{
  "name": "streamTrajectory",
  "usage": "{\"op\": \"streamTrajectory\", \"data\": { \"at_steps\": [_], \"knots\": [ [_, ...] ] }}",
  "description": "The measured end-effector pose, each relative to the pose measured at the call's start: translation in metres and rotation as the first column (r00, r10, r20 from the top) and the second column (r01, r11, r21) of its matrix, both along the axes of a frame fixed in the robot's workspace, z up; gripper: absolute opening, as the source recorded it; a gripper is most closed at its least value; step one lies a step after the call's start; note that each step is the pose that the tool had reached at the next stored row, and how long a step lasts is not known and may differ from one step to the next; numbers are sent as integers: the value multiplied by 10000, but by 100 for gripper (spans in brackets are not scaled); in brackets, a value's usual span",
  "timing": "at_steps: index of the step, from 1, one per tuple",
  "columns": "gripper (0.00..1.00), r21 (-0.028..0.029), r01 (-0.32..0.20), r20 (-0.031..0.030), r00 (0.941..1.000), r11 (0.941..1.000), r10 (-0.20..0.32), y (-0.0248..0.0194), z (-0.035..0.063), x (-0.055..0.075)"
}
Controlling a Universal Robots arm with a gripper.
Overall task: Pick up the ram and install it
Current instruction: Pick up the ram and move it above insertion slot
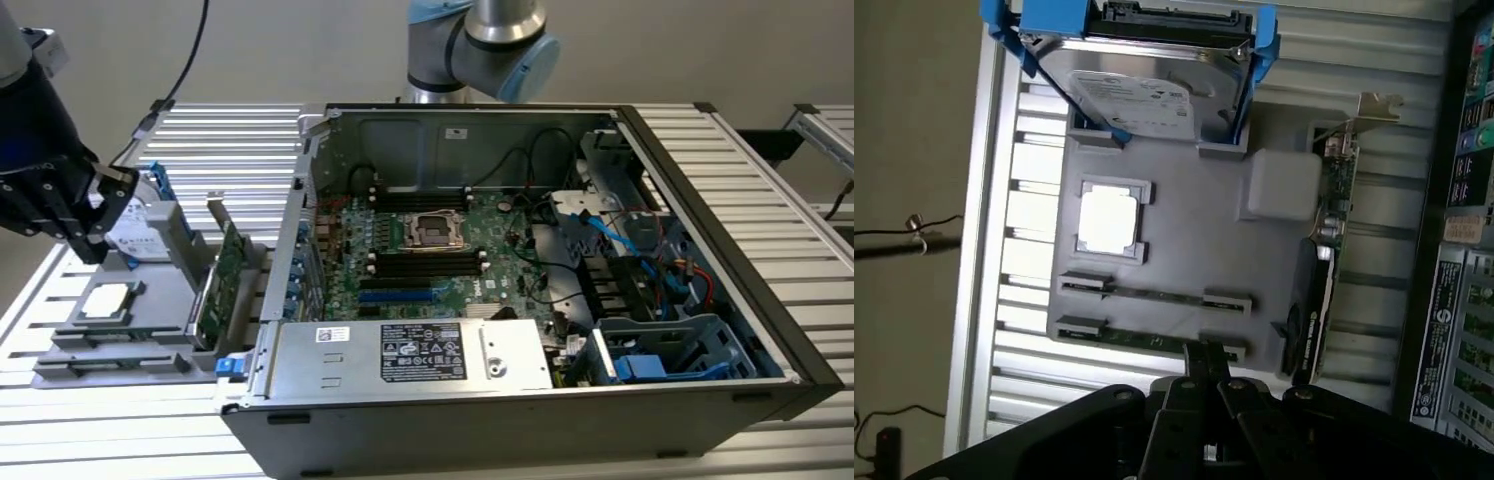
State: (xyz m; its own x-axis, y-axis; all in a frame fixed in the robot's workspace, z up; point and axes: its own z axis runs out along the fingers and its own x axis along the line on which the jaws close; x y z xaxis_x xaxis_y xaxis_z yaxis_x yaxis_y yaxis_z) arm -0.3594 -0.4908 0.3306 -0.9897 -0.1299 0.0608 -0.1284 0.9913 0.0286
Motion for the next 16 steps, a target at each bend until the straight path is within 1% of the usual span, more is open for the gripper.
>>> {"op": "streamTrajectory", "data": {
  "at_steps": [2, 4, 6, 8, 11, 14, 16],
  "knots": [
    [11, -1, -359, 0, 9994, 9994, 359, 0, -9, 0],
    [11, 0, -734, 0, 9973, 9973, 734, 0, -19, 0],
    [11, 0, -1092, 0, 9940, 9940, 1092, 0, -27, 0],
    [11, 0, -1449, 1, 9894, 9894, 1449, 0, -37, 0],
    [11, 0, -1980, 1, 9802, 9802, 1980, 0, -50, 0],
    [11, 0, -2522, 0, 9677, 9677, 2522, 0, -64, 0],
    [11, 0, -2868, 0, 9580, 9580, 2868, 0, -72, 0]
  ]
}}
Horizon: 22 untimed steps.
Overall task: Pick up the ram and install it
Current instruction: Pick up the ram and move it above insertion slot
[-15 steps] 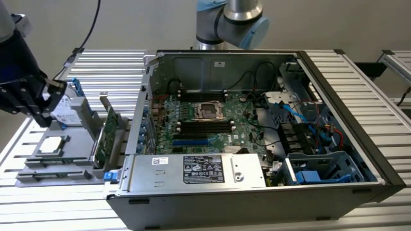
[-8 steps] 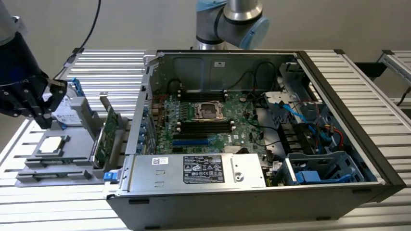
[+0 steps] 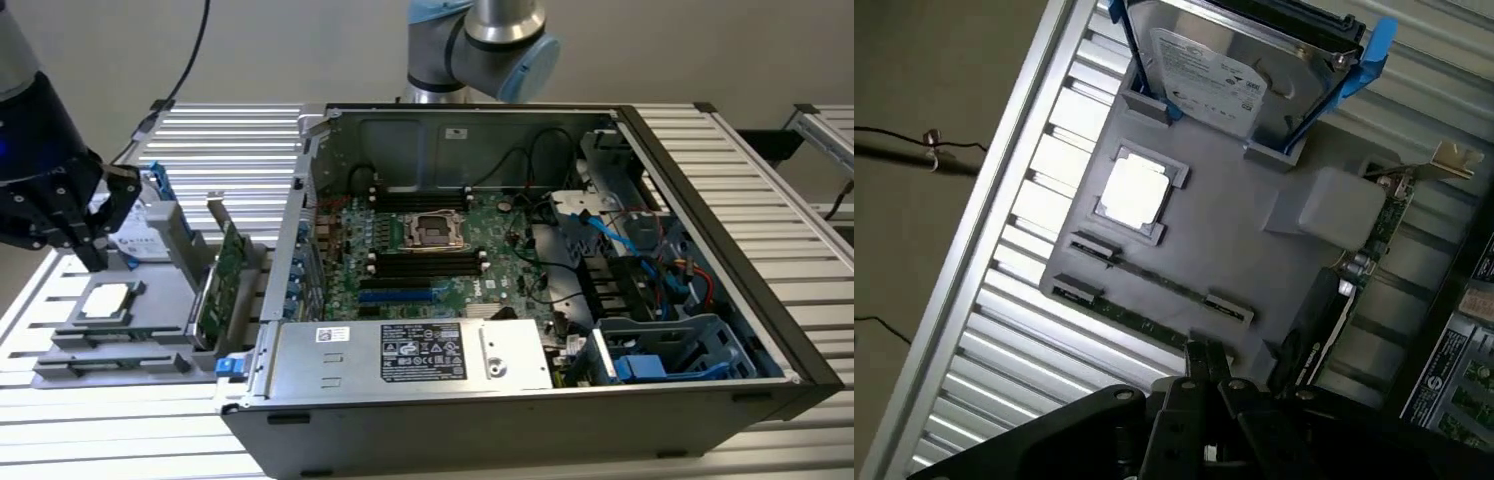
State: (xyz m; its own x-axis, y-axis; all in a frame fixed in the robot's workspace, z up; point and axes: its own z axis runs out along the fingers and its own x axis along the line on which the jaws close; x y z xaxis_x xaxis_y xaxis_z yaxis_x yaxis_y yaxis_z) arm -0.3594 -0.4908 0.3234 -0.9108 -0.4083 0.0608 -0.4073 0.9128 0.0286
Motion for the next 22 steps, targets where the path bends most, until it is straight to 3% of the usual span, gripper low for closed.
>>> {"op": "streamTrajectory", "data": {
  "at_steps": [5, 10, 15, 22],
  "knots": [
    [11, 0, -915, 0, 9958, 9958, 915, 0, -22, 0],
    [11, 0, -1805, 0, 9836, 9836, 1805, 0, -45, 0],
    [11, 1, -2692, 1, 9631, 9631, 2692, 0, -67, 0],
    [11, 1, -3890, 1, 9212, 9212, 3890, 0, -96, 0]
  ]
}}
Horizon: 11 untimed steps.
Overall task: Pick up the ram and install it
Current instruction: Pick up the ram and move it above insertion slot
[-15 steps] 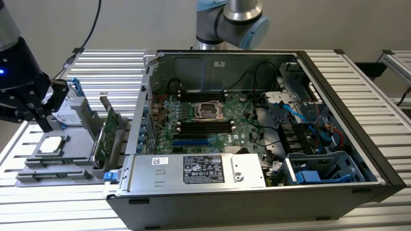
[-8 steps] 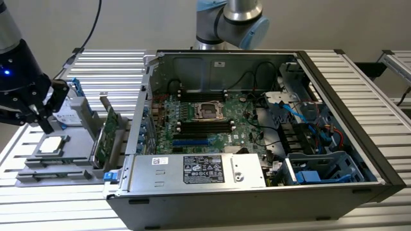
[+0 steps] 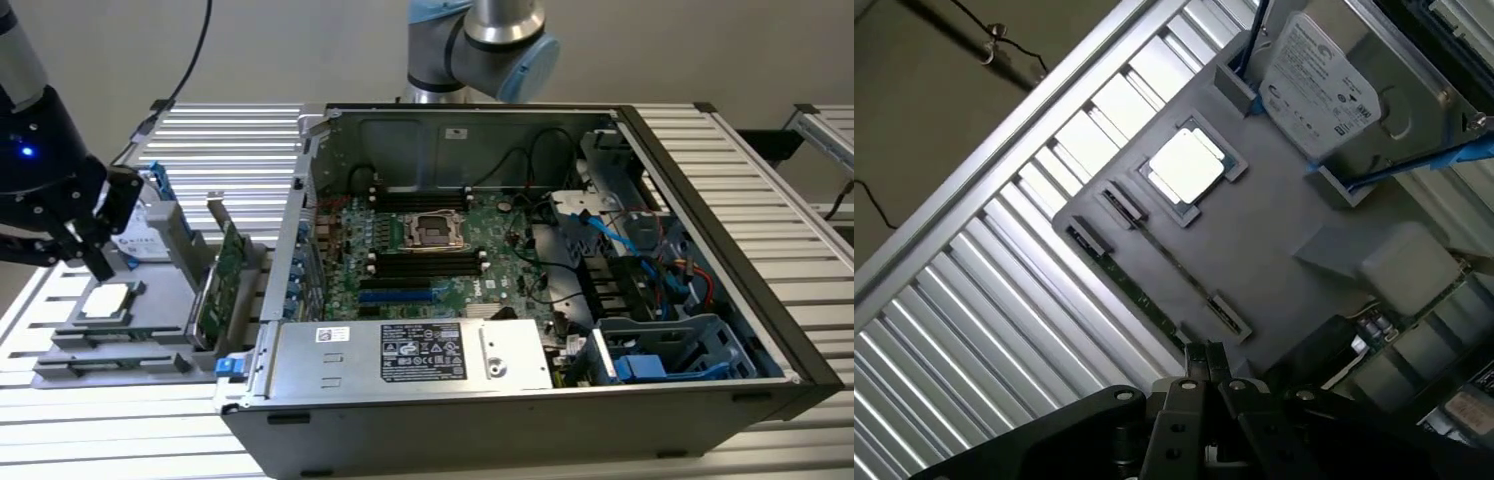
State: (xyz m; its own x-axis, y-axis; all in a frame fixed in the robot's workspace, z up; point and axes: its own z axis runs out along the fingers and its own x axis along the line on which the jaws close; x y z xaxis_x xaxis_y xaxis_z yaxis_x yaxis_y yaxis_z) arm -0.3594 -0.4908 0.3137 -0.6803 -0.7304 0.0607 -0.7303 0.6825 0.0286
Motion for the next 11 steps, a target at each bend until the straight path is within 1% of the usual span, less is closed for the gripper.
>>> {"op": "streamTrajectory", "data": {
  "at_steps": [3, 5, 8, 11],
  "knots": [
    [11, -1, -551, 0, 9985, 9985, 551, 0, -9, 0],
    [11, 0, -909, 1, 9959, 9959, 909, 0, -15, 0],
    [11, -1, -1461, 1, 9893, 9893, 1461, 0, -21, 0],
    [11, 0, -1993, 1, 9799, 9799, 1993, 0, -25, 0]
  ]
}}
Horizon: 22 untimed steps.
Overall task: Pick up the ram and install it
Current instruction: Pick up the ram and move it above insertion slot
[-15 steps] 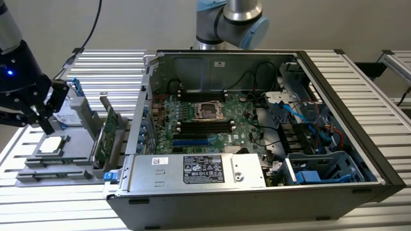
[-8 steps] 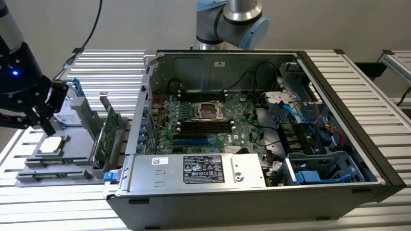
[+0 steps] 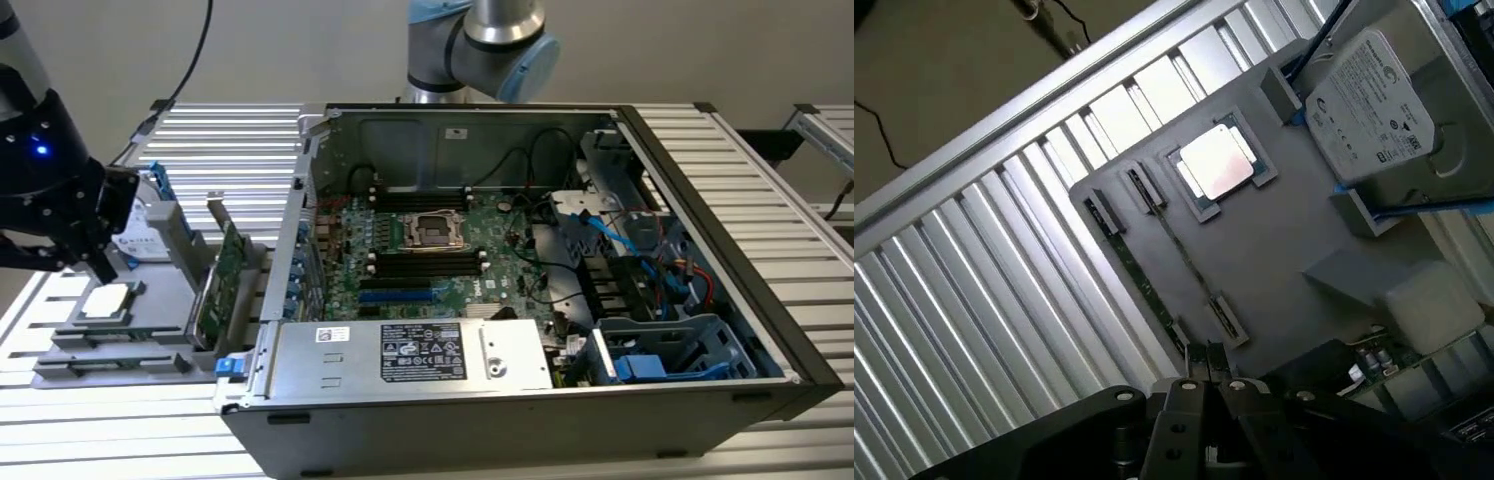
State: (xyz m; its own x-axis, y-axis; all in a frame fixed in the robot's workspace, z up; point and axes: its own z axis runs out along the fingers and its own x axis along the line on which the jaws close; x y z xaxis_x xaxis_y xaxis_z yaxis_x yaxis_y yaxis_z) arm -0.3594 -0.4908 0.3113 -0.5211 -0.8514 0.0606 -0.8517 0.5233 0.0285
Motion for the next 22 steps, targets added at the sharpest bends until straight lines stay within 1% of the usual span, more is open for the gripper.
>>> {"op": "streamTrajectory", "data": {
  "at_steps": [3, 6, 9, 11, 14, 17, 19, 22],
  "knots": [
    [11, 0, -549, 0, 9985, 9985, 549, 0, -3, 0],
    [11, 0, -1092, 0, 9940, 9940, 1092, 0, -6, 0],
    [11, 0, -1628, 0, 9867, 9867, 1628, 0, -8, 0],
    [11, 0, -1997, 0, 9799, 9799, 1997, 0, -10, 0],
    [11, 0, -2518, 0, 9678, 9678, 2518, 0, -12, 0],
    [11, 0, -3046, 1, 9525, 9525, 3046, 0, -13, 0],
    [11, 0, -3392, 1, 9407, 9407, 3392, 0, -13, 0],
    [11, 1, -3893, 1, 9211, 9211, 3893, 0, -14, 0]
  ]
}}
